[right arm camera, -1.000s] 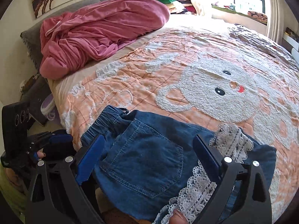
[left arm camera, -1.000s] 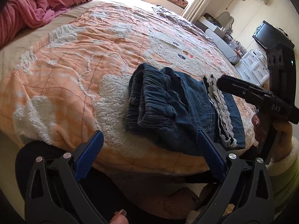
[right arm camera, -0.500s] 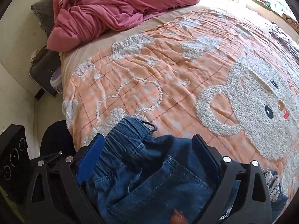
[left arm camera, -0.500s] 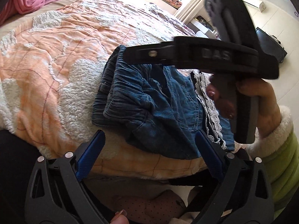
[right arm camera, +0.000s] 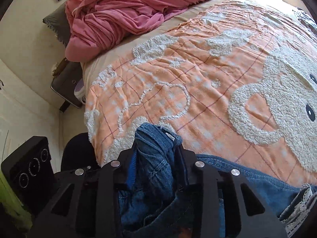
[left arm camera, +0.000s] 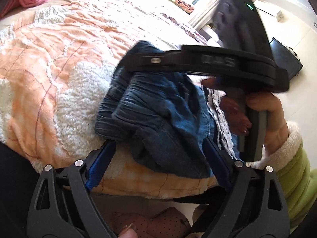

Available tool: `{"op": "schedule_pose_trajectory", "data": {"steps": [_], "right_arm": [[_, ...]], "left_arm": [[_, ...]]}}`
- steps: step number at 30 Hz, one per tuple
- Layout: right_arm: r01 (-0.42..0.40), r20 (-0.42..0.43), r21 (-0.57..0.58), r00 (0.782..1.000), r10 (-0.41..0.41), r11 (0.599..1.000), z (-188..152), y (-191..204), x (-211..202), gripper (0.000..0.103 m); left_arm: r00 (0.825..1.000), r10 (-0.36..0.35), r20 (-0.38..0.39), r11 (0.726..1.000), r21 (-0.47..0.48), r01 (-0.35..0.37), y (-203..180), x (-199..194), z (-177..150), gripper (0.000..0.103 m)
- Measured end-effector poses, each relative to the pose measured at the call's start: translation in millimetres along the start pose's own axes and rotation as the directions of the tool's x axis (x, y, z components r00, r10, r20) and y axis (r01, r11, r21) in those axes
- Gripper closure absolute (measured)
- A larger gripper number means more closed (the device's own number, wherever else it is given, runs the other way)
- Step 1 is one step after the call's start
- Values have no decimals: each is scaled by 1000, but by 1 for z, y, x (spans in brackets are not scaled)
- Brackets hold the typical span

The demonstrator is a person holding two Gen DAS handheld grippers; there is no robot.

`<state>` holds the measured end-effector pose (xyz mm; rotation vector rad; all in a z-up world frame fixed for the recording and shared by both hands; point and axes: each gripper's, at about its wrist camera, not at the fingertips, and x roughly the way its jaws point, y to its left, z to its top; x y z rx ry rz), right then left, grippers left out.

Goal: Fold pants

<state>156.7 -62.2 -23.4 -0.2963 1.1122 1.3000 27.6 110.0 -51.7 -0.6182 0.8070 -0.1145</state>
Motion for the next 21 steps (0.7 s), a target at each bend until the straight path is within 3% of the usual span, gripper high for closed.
{"op": "schedule_pose_trajectory", "data": {"steps": [3, 5, 14, 21], "right_arm": [[-26, 53, 18, 998, 25, 1000, -4, -4, -22, 71], [-49, 84, 28, 995, 46, 998, -7, -8, -37, 71], [-55, 231, 53, 972, 41, 997, -36, -37, -112, 72], [-38, 334, 91, 943, 5, 995, -70, -68, -168, 72]], "left_arm": [[1000, -2, 16, 1000, 7, 2, -3, 0, 4, 38], [999, -40, 8, 999, 4, 40, -8, 1, 7, 59], [996, -87, 20, 986, 145, 83, -75, 8, 21, 61], [995, -99, 8, 959, 269, 93, -135, 31, 23, 61]]}}
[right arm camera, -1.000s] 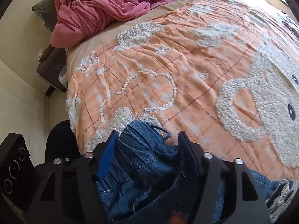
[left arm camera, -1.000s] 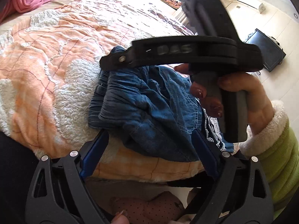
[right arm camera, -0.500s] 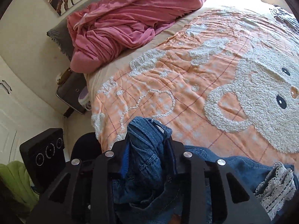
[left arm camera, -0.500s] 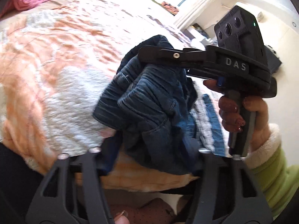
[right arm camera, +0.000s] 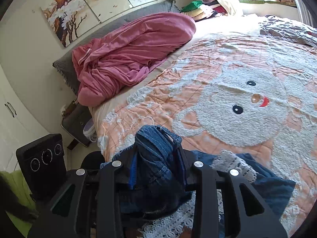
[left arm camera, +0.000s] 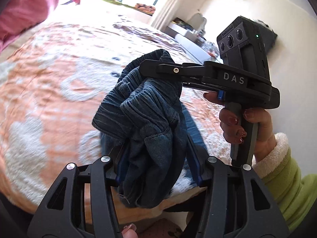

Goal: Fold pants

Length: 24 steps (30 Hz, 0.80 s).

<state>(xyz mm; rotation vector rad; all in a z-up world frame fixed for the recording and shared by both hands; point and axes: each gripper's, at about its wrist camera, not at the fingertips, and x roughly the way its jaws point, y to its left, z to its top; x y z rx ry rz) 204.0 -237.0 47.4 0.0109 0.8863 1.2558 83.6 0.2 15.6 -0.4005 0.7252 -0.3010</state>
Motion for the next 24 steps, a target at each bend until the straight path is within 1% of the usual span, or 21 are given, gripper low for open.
{"op": "schedule_pose_trajectory", "data": {"steps": [2, 7, 10, 13, 15, 17, 19, 20, 21, 23, 24], "right_arm": [[9, 26, 8, 1000, -9, 1000, -5, -10, -15, 72], [16, 77, 47, 997, -20, 999, -21, -38, -43, 72], [29, 68, 84, 997, -34, 996, -40, -55, -48, 72], [47, 55, 135, 997, -55, 990, -58, -71, -54, 69], [58, 61, 167, 996, -69, 984, -68, -78, -60, 63], [120, 61, 190, 989, -134, 974, -78, -83, -69, 56], [126, 74, 234, 986, -147, 964, -85, -86, -79, 43], [123, 84, 256, 985, -149, 959, -88, -87, -84, 33], [126, 92, 267, 984, -155, 955, -90, -86, -88, 32], [167, 87, 257, 977, -195, 952, -94, -79, -93, 30], [180, 86, 253, 974, -207, 951, -94, -74, -94, 26]], "left_arm": [[1000, -8, -3, 999, 39, 8, -16, 11, 4, 61], [999, 11, -32, 993, 119, -7, -40, 38, 7, 61], [997, 27, -69, 988, 152, -16, -49, 55, -1, 61], [994, 46, -103, 984, 178, -27, -56, 65, -10, 61], [992, 61, -113, 980, 197, -37, -59, 67, -14, 61], [990, 72, -122, 973, 225, -43, -64, 65, -22, 61], [988, 79, -131, 967, 253, -43, -70, 69, -29, 59], [988, 76, -134, 963, 268, -38, -73, 68, -32, 59], [988, 76, -136, 959, 283, -35, -71, 65, -37, 59], [987, 65, -148, 953, 302, -17, -75, 64, -45, 56], [986, 60, -159, 952, 306, -9, -74, 61, -47, 56]]}}
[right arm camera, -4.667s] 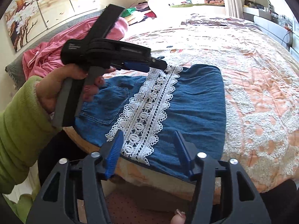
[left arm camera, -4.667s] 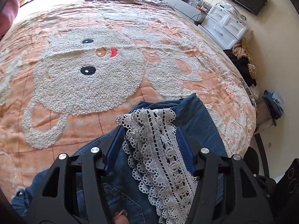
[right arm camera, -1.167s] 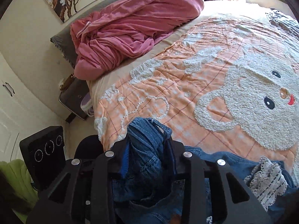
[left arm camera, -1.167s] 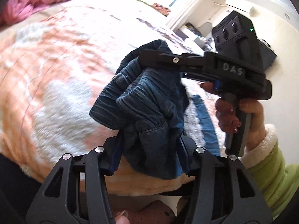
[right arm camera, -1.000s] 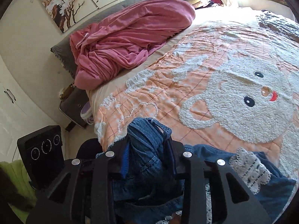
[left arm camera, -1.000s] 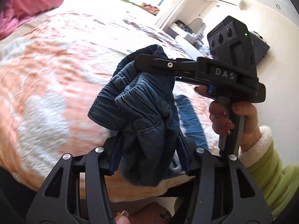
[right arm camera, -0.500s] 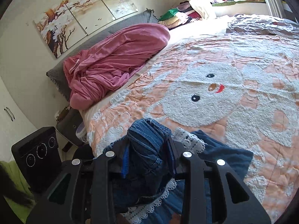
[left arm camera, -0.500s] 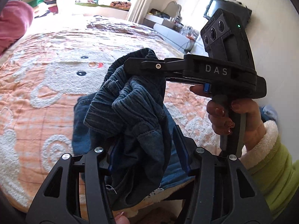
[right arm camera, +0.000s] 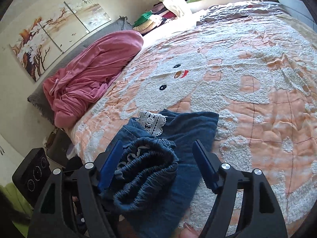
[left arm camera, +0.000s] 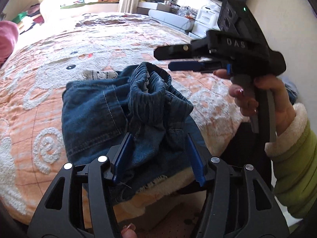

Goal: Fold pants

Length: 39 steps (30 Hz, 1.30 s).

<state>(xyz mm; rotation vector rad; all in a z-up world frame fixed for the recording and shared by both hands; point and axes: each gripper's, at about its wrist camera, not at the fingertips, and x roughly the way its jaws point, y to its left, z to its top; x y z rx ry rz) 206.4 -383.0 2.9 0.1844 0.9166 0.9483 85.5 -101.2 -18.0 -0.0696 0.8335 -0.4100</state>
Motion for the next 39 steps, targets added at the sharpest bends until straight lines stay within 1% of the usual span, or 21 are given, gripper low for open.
{"op": "schedule_pose_trajectory", "data": {"steps": [2, 4, 6, 8, 10, 12, 17, 19, 21, 23, 25, 27, 29, 30, 32, 33, 34, 35, 37, 38, 39], "right_arm": [[21, -7, -3, 1000, -21, 1000, 0, 8, 0, 25], [36, -11, -26, 999, -36, 999, 0, 18, 3, 19], [88, -30, -72, 995, -90, 994, -2, 27, 11, 18], [141, -67, -111, 987, -149, 984, -8, 31, 20, 18], [205, -96, -148, 971, -220, 967, -16, 30, 27, 18], [231, -109, -141, 963, -247, 963, -26, 21, 27, 19], [236, -112, -94, 963, -246, 967, -43, 1, 14, 19], [234, -117, -76, 963, -241, 969, -50, -3, 13, 19], [234, -118, -73, 963, -241, 969, -52, -3, 11, 19], [238, -121, -78, 962, -246, 968, -52, -1, 9, 19], [224, -123, -79, 965, -233, 971, -47, 4, 4, 19], [221, -87, -94, 969, -230, 971, -39, 12, -6, 18], [200, -48, -107, 977, -206, 974, -29, 21, -14, 19], [188, -36, -110, 981, -193, 976, -23, 26, -16, 18], [159, -33, -125, 986, -164, 979, -9, 35, -14, 19], [152, -36, -139, 987, -159, 979, -2, 39, -10, 19], [147, -44, -158, 987, -156, 976, 6, 44, -4, 19], [144, -62, -178, 986, -157, 974, 13, 48, 5, 19], [137, -108, -196, 981, -161, 971, 25, 52, 25, 19], [131, -138, -205, 977, -161, 970, 30, 53, 38, 24], [138, -163, -219, 971, -176, 966, 35, 54, 50, 32]], "left_arm": [[1000, -21, -9, 1000, 6, 21, 0, -5, -3, 53], [1000, -26, -11, 1000, 16, 26, -7, -7, -6, 51], [999, -41, -20, 999, 32, 42, -12, -12, -9, 48], [998, -55, -19, 997, 44, 56, -14, -18, -12, 46], [999, -53, -3, 998, 42, 53, -11, -27, -16, 45], [999, -42, 23, 999, 13, 42, 0, -41, -18, 45], [998, 37, 54, 996, -83, -32, 37, -59, -20, 44], [997, 50, 56, 993, -105, -44, 44, -61, -20, 44], [997, 53, 57, 993, -104, -47, 44, -61, -18, 44], [997, 49, 56, 996, -82, -44, 37, -61, -16, 44], [998, 38, 56, 999, -41, -35, 29, -60, -14, 44], [998, 34, 62, 999, 2, -34, 20, -55, -13, 44], [998, 28, 64, 998, 49, -31, 11, -50, -12, 44], [998, 26, 63, 997, 69, -31, 6, -47, -11, 45], [998, 26, 61, 993, 111, -33, -1, -41, -11, 52], [998, 25, 57, 992, 125, -32, -3, -38, -10, 54], [998, 25, 53, 990, 139, -32, -6, -35, -11, 59], [999, 23, 47, 988, 149, -30, -8, -33, -11, 64], [999, 12, 39, 986, 167, -19, -11, -30, -12, 68], [999, 12, 35, 984, 175, -18, -12, -28, -13, 68], [999, 21, 29, 984, 177, -26, -11, -25, -15, 69]]}}
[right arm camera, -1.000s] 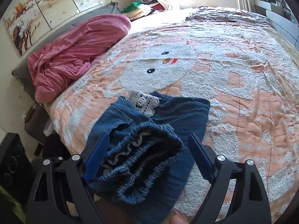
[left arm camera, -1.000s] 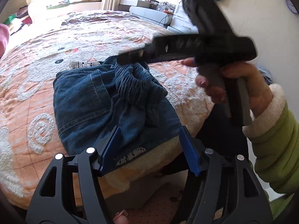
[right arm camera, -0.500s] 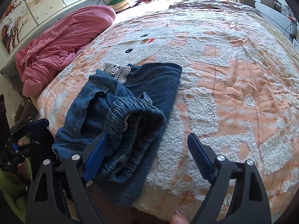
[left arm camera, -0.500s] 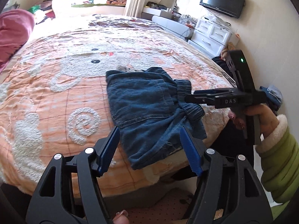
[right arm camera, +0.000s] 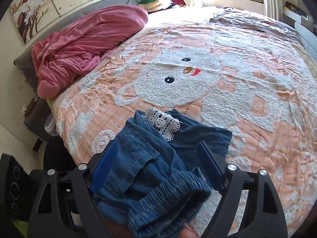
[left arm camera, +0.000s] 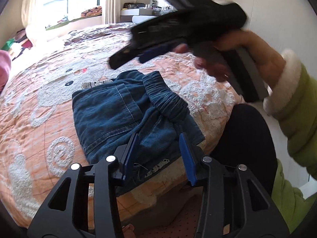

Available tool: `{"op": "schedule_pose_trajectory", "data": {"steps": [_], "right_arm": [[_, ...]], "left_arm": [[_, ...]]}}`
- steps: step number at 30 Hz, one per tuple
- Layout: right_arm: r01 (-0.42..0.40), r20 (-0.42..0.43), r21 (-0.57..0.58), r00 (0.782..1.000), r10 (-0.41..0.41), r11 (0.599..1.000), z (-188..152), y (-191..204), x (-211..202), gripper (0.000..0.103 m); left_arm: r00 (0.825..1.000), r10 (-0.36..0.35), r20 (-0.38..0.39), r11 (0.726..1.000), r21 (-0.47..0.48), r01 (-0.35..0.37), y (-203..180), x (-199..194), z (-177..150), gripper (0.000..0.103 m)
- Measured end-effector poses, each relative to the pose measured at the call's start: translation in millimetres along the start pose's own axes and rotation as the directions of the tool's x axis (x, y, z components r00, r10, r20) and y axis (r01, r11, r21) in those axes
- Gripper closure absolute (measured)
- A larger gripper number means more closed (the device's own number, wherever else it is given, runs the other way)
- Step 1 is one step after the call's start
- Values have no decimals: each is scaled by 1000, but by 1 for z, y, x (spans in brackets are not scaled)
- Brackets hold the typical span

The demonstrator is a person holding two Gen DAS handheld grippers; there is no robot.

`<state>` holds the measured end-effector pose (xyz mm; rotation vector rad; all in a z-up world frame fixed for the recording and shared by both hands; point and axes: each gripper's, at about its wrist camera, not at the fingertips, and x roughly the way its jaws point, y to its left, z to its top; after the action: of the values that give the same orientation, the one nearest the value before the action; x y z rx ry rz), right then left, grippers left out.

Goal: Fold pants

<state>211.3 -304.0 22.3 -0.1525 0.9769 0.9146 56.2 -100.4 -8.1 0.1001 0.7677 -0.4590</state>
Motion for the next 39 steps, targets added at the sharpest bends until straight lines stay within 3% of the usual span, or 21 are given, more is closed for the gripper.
{"op": "schedule_pose_trajectory", "data": {"steps": [3, 5, 8, 15, 23, 30, 34, 39], "right_arm": [[57, -87, -56, 994, -62, 997, 12, 4, 31, 50], [54, -132, -67, 989, -63, 996, 14, 3, 48, 54], [24, -180, -89, 983, -40, 996, 10, 7, 63, 68], [17, -178, -145, 983, -43, 989, 0, 26, 67, 96], [114, -52, -188, 991, -125, 976, 31, 49, 60, 103], [161, -121, -196, 975, -187, 967, 32, 41, 98, 103], [239, -82, -196, 962, -259, 951, 31, 35, 99, 103], [202, -32, -135, 978, -208, 970, 31, 32, 74, 103]], "left_arm": [[1000, -5, -25, 1000, -11, 5, 3, 6, -8, 76], [999, -20, -31, 1000, -7, 20, 2, 7, -14, 77], [999, -34, -40, 999, 19, 35, -4, 8, -21, 77], [995, -76, -63, 997, -13, 75, -1, 15, -29, 77], [997, -64, -51, 998, -28, 62, 3, 13, -27, 77], [997, -53, -50, 998, -34, 51, 4, 13, -28, 77], [997, -58, -52, 998, -40, 56, 4, 13, -28, 77], [997, -54, -55, 998, -38, 52, 2, 14, -28, 77]]}}
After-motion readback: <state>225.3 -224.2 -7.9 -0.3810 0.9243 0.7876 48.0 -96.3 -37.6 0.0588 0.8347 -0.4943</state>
